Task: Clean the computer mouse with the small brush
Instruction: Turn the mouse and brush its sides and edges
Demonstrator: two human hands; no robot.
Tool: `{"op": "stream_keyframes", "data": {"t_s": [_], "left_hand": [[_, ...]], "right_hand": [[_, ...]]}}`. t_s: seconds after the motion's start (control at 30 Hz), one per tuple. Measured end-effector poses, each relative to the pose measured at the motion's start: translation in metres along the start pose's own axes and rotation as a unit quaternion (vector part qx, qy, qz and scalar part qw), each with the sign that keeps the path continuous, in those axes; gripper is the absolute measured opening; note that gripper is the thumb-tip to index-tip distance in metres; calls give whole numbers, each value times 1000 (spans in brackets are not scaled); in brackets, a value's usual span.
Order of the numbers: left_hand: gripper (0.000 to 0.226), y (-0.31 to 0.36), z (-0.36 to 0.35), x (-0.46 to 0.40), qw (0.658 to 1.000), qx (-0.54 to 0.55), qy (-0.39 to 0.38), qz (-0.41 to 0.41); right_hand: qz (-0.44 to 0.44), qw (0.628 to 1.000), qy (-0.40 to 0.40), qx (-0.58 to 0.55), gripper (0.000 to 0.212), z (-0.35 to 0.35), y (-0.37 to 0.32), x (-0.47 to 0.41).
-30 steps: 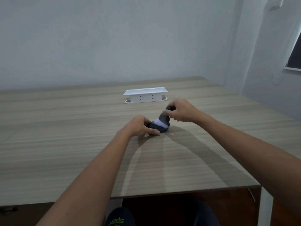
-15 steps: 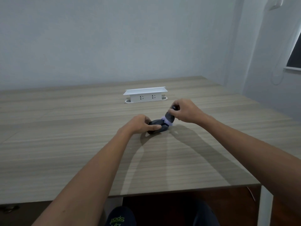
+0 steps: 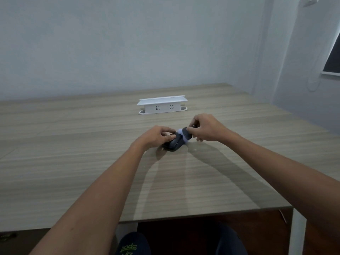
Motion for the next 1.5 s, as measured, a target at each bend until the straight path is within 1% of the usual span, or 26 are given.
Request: {"op": "stream_keyframes", "data": {"t_s": [0.1,0.17,0.23,0.3,0.43,0.47,0.5,0.6,0.67,0.8,0.83,0.97,1.0,1.07,1.2,1.27,1.33,1.37,1.4,1.5], "left_hand": [[44,-4,2,-4,1000,-9,9,6],[43,-6,2,-5,1000,-14,7,11],[43,-6,3,-6,1000,-15,4,14],[43,-4,3,-7,1000,-18,-2,15],[39,-3,5,-8,1000,-28,2,14],[39,-2,5,-8,999,-30,2,14],[39,-2,5,-8,999,-33,2,12],[41,-3,5,-10,999,-30,0,15],[42,-3,5,-11,1000,-24,-2,20],[41,-2,6,-11,1000,-24,2,15],[42,-2,6,-11,1000,-24,2,16],[42,-4,5,-11,999,-27,4,26],[43,-4,5,-11,999,-28,3,26],[42,-2,4,-11,999,-25,2,22],[40,0,5,-11,999,-31,2,12],[40,-1,5,-11,1000,-25,0,16],[41,-2,4,-11,999,-22,3,23],[41,-3,4,-11,999,-21,6,24],[41,-3,4,-11,1000,-19,8,23],[39,-3,4,-11,1000,-19,12,19]], "right_hand": [[-13,998,-43,-42,16,-9,1,5],[-32,998,-38,-40,15,-5,10,4],[-54,998,-27,-14,18,0,21,2],[-62,997,-36,-21,19,-3,24,2],[-42,987,-115,-102,16,-22,8,6],[-44,986,-123,-103,16,-23,8,6],[-50,988,-117,-92,17,-21,10,4],[-72,995,-57,-40,21,-8,21,-2],[-76,996,-44,-32,23,-6,22,-3],[-61,989,-117,-68,19,-23,8,2],[-65,988,-123,-64,19,-22,8,2],[-91,994,-59,1,25,-4,22,-4],[-92,994,-53,6,26,-5,22,-4],[-78,995,-64,3,25,-11,15,-3],[-61,990,-119,-41,19,-17,3,-1],[-69,992,-109,-1,20,-7,8,-5],[-73,993,-76,53,23,4,12,-7],[-68,993,-69,61,23,6,11,-7],[-57,994,-79,54,22,5,8,-6],[-30,988,-151,25,13,-13,-1,-4]]}}
Point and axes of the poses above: each hand's wrist, its own x-axis away from the middle knuckle, its own z-axis out of the back of the hand, y = z × x, the point moved 8 cm from there along -x, towards the middle knuckle, and after that the axes turned 11 degrees about -y, right-handed, at the moved point
